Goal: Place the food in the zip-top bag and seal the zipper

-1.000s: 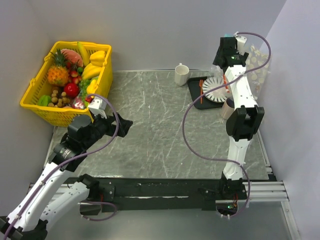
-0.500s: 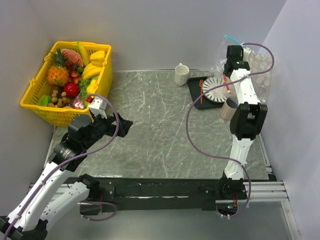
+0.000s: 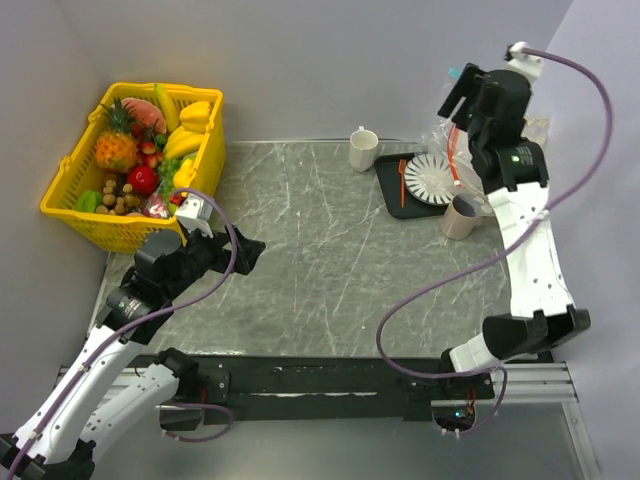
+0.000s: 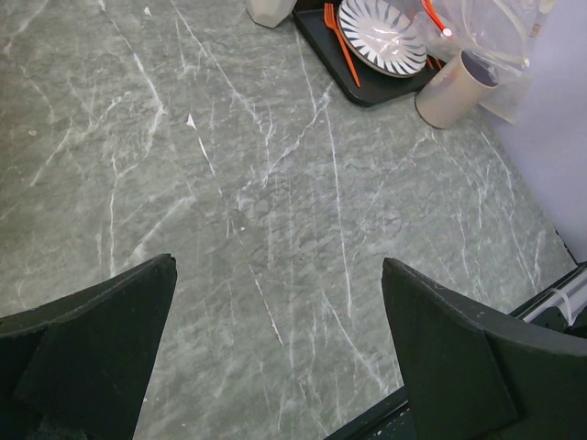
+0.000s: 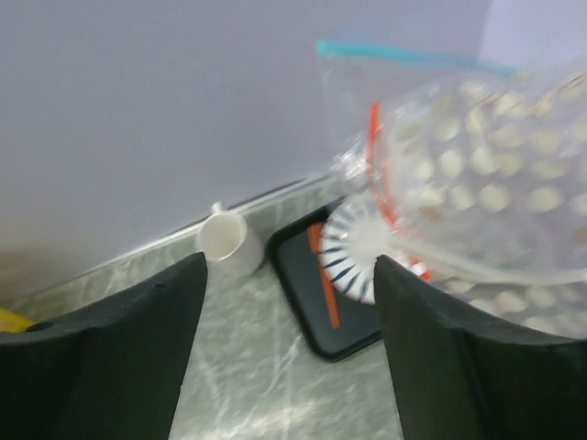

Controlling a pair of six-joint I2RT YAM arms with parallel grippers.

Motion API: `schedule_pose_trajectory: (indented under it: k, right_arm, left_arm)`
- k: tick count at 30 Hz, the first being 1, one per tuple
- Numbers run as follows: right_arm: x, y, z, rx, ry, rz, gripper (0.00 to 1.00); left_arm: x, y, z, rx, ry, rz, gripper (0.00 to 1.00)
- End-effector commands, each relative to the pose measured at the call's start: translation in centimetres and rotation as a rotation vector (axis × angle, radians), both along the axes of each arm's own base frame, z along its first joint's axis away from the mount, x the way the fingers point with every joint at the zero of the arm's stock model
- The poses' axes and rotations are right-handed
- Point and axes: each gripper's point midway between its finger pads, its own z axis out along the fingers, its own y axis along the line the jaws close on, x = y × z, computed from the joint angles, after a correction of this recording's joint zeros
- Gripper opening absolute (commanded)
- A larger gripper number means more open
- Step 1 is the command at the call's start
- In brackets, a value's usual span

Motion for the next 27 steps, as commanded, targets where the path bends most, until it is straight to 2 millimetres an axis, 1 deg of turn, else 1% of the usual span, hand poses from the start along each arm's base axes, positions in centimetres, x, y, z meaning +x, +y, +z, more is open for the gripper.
schedule_pose_trajectory:
  k: [1,2,3,4,5,6,7,8,9,10,11,13,14,16,17,18,19,20,22,23,24,25,26,27]
  right_arm:
    - [2.4,-2.7,-5.1,-0.072,0.144,-0.102,0.93]
    - [2.6,-3.2,-4.9,-0.089,0.151,-0.129,0.95]
    - [3.1,-3.5,-5.3,-0.103,0.167,-0.143,0.99]
    - [4.0,-4.1,-6.0,-0.127,0.193,-0.169,1.00]
    - [4.7,-4.2,-6.6,-0.137,0.209,-0.173,1.00]
    - [5.9,-4.8,-7.5,-0.149,0.233,-0.184,1.00]
    - [6.4,-5.1,-8.2,-0.151,0.253,-0.188,1.00]
    - [7.6,-5.3,-10.0,-0.154,0.290,-0.193,1.00]
    - [8.1,-5.5,-10.0,-0.151,0.287,-0.198,1.00]
    - [8.6,-6.1,-10.6,-0.149,0.298,-0.210,1.00]
    - [9.5,-6.3,-12.0,-0.154,0.323,-0.214,1.00]
    - [10.4,-7.3,-12.8,-0.153,0.325,-0.235,1.00]
    - [11.2,-7.6,-14.2,-0.150,0.345,-0.231,1.00]
    - [12.1,-8.4,-15.3,-0.146,0.356,-0.240,1.00]
    - [12.7,-8.7,-17.2,-0.147,0.390,-0.243,1.00]
    - [13.0,-9.2,-17.2,-0.154,0.391,-0.261,1.00]
    - [12.8,-10.8,-18.1,-0.160,0.418,-0.293,1.00]
    - [13.2,-11.2,-19.5,-0.170,0.448,-0.303,1.00]
    - [13.0,-11.8,-20.3,-0.200,0.476,-0.333,1.00]
    - [12.9,-12.1,-20.8,-0.206,0.490,-0.341,0.94]
    - [12.6,-12.2,-21.8,-0.209,0.511,-0.346,0.90]
    - [12.6,-12.1,-22.2,-0.201,0.513,-0.344,0.86]
    - [12.4,-12.0,-22.0,-0.190,0.507,-0.337,0.76]
    - [12.0,-12.0,-23.1,-0.174,0.525,-0.337,0.71]
  left_arm:
    - [-0.1,-0.2,1.5,-0.030,-0.042,-0.011,0.99]
    - [-0.1,-0.1,1.5,-0.028,-0.042,-0.010,0.99]
    - [-0.2,-0.1,1.4,-0.025,-0.042,-0.013,0.99]
    - [-0.2,-0.1,1.4,-0.022,-0.038,-0.015,0.99]
    - [-0.2,-0.1,1.5,-0.020,-0.041,-0.016,0.99]
    - [-0.3,-0.1,1.5,-0.019,-0.042,-0.018,0.99]
    - [-0.3,-0.1,1.6,-0.019,-0.042,-0.018,0.99]
    - [-0.3,-0.1,1.7,-0.020,-0.043,-0.018,0.99]
    - [-0.3,-0.1,1.8,-0.021,-0.044,-0.019,0.99]
    - [-0.3,-0.2,1.9,-0.022,-0.046,-0.021,0.99]
    - [-0.3,-0.3,2.2,-0.027,-0.048,-0.024,0.99]
    - [-0.3,-0.3,2.4,-0.031,-0.049,-0.025,0.99]
    - [-0.2,-0.4,2.5,-0.037,-0.049,-0.026,0.99]
    - [-0.1,-0.6,2.6,-0.040,-0.045,-0.030,0.99]
    - [0.1,-0.6,2.6,-0.042,-0.042,-0.027,0.99]
    - [0.1,-0.7,2.6,-0.042,-0.038,-0.026,0.99]
    - [0.2,-0.7,2.6,-0.040,-0.039,-0.024,0.99]
    - [0.3,-0.7,2.7,-0.036,-0.038,-0.023,0.99]
    - [0.4,-0.6,2.8,-0.031,-0.038,-0.020,0.99]
    - [0.5,-0.6,2.9,-0.028,-0.040,-0.017,0.99]
    - [0.6,-0.5,2.9,-0.027,-0.039,-0.013,0.99]
    - [0.6,-0.5,3.0,-0.025,-0.042,-0.012,0.99]
    - [0.6,-0.5,3.0,-0.027,-0.040,-0.010,0.99]
    - [0.6,-0.5,3.1,-0.029,-0.044,-0.008,0.99]
